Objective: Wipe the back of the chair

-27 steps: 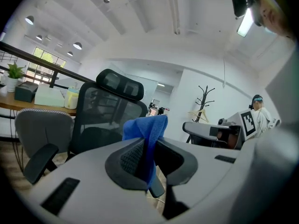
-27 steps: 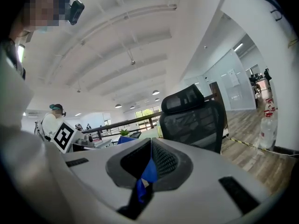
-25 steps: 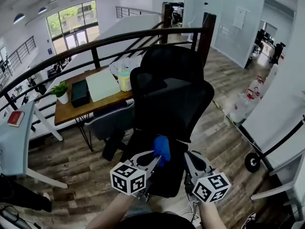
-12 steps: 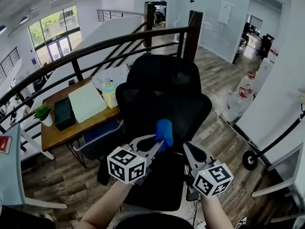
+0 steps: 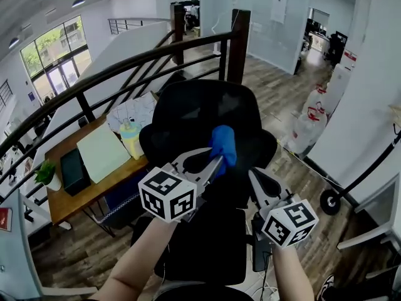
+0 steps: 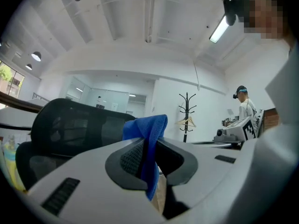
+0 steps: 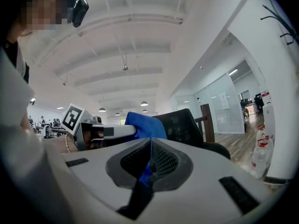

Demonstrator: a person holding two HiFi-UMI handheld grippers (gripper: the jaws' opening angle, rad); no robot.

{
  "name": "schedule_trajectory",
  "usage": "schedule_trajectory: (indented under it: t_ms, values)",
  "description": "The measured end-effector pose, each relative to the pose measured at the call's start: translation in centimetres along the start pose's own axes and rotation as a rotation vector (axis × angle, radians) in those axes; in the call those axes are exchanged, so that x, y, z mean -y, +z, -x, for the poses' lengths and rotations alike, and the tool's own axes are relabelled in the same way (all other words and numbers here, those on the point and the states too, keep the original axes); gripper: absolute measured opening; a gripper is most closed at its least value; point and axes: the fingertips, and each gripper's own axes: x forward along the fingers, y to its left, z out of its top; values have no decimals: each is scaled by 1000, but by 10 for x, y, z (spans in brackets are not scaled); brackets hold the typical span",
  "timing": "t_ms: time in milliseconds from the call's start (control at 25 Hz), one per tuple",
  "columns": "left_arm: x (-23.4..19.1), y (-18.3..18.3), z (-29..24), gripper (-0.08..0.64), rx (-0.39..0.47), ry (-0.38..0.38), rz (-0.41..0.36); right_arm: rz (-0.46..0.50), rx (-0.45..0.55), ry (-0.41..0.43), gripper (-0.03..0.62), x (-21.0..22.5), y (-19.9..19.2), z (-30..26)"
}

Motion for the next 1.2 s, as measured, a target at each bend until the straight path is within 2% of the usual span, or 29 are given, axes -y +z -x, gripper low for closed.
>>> schedule_trajectory:
  t_ms: [160, 240, 440, 600, 880, 1200]
  values:
    - [-4, 24, -26, 58, 18, -71, -64, -1, 2, -37, 29, 10, -3, -9]
    - [-6, 32, -36, 58, 27, -101, -71, -12, 5, -57, 29, 15, -5, -14]
    - [-9, 49, -59, 58, 79, -165, 13, -47, 34, -113, 29, 29, 5, -22]
    - [-11, 57, -78, 58, 96, -219, 18, -35, 52, -123, 29, 31, 16, -32]
    - [-25, 40, -96, 58, 24, -198, 62, -53, 37, -128, 29, 32, 12, -35]
    - [-35, 36, -93, 58, 10, -153, 75, -88, 18, -110, 29, 32, -3, -42]
